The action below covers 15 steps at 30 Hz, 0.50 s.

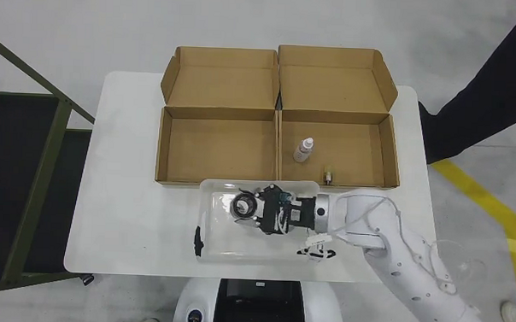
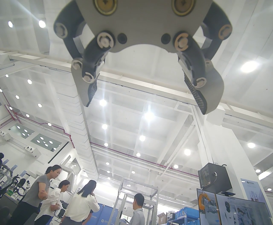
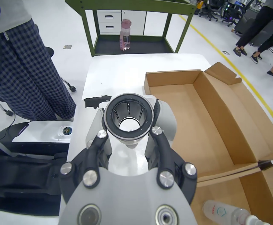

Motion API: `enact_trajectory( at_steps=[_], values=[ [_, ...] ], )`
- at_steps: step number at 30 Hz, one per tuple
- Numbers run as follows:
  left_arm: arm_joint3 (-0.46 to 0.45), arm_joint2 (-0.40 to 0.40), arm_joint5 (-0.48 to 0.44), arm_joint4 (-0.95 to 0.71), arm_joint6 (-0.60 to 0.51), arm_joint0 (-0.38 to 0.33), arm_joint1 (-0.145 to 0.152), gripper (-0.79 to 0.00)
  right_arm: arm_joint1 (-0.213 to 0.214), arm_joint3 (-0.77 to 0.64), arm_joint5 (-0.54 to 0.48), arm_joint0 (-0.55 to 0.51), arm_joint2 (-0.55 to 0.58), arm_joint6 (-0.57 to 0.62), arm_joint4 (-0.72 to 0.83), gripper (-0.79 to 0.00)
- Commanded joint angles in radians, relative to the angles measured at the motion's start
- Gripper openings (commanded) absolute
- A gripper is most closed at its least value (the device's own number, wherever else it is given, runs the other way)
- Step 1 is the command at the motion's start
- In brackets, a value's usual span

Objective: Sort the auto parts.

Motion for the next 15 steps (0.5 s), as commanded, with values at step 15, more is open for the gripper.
enact_trajectory(
  at_steps=[15],
  values=[
    [0.000,0.000,0.000,0.000,0.000,0.000,0.000,0.000,-0.004,0.032,0.092,-0.002,0.051,-0.084,0.016,-0.785]
  ],
)
